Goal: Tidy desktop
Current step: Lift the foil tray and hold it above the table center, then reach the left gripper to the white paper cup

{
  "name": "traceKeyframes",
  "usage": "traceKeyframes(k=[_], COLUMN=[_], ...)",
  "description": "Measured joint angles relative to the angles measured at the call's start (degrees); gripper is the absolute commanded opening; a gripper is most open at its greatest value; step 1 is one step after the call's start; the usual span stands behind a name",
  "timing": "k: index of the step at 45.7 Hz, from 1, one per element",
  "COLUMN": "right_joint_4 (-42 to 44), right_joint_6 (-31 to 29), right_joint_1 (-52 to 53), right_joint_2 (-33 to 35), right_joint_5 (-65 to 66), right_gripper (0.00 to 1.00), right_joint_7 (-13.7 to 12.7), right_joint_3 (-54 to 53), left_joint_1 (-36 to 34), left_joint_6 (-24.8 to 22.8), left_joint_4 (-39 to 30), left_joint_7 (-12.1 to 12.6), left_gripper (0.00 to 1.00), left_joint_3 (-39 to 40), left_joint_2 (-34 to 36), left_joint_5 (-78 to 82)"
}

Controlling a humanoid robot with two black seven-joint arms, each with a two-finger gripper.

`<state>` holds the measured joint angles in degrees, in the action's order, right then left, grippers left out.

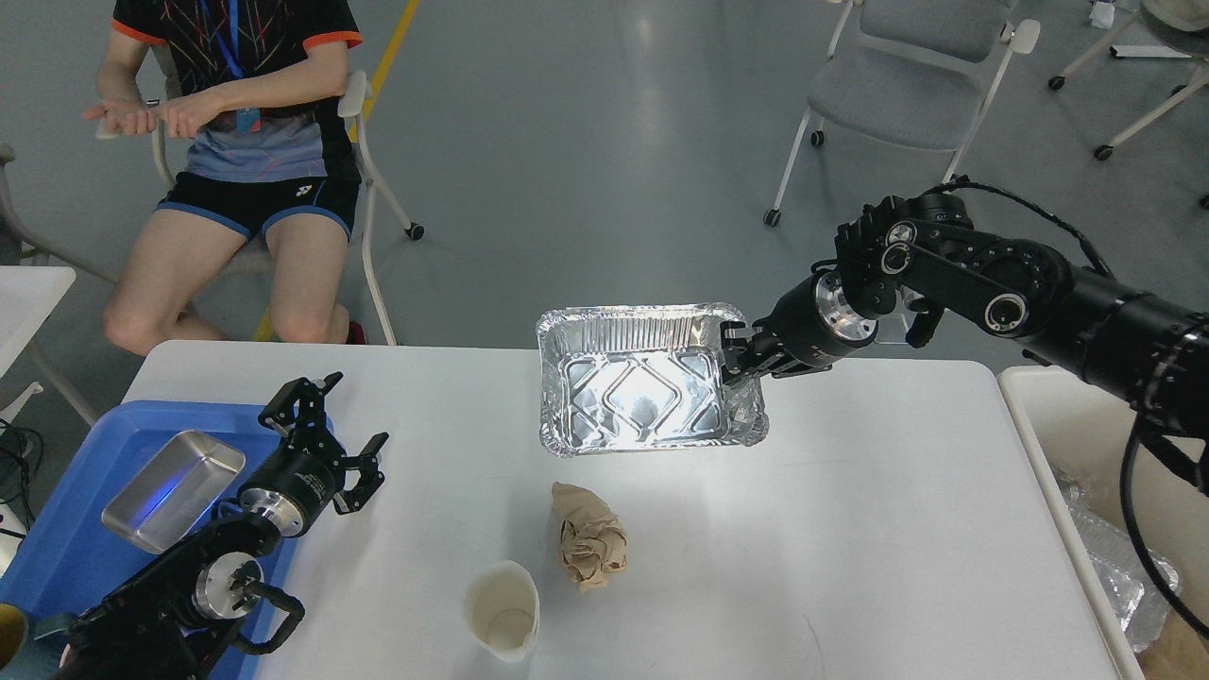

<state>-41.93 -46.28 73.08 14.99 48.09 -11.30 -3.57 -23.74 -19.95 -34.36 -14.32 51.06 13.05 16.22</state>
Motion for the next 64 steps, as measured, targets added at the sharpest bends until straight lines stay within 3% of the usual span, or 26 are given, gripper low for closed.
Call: traceKeyframes(k=[7,17,23,29,38,49,56,64], right_joint_4=[0.26,0.46,0.61,0.65,0.65,0.62,0.62,0.53], right_joint_6=[0.68,0.98,1.1,1.74,2.43,2.71,2.76,2.87], right_joint_1=[-0.34,-0.55,-0.65,-0.79,-1.36,-1.67,-1.71,-1.69], right_joint_2=[-1.53,-2.4,-2.88,-3.16,-3.35,-3.54,-3.52,-3.55], right_joint_5=[-0.27,-0.36,-0.37,-0.38,-0.38,-0.37,-0.3,-0.29], right_gripper=[0.0,0.0,0.0,0.0,0.0,0.0,0.0,0.0], right_joint_7=[-0.12,-0.13,-0.13,-0.13,-0.12,-0.12,-0.07,-0.08], right_joint_3=[0.14,0.15,0.15,0.15,0.14,0.13,0.13,0.13], left_joint_1=[-2.71,-3.68,-5.36,-10.73,-20.78,-26.79,-28.23,-27.73], left_joint_6=[2.24,12.28,12.84,9.78,1.08,-11.63,-13.14,-7.22], left_joint_4=[-3.84,-31.53,-42.16,-49.98,-57.16,-58.23,-58.19,-57.91], left_joint_7=[2.18,13.29,18.53,22.45,24.86,25.62,25.45,25.71], left_gripper=[0.96,0.94,0.94,0.94,0.92,0.9,0.84,0.84], left_joint_3=[-7.69,-15.75,-20.97,-30.81,-42.75,-43.98,-43.98,-45.01], left_joint_2=[2.65,20.33,31.18,42.09,56.48,66.6,64.76,50.45], left_joint_5=[0.04,-0.01,0.04,0.18,0.75,5.08,7.67,13.56])
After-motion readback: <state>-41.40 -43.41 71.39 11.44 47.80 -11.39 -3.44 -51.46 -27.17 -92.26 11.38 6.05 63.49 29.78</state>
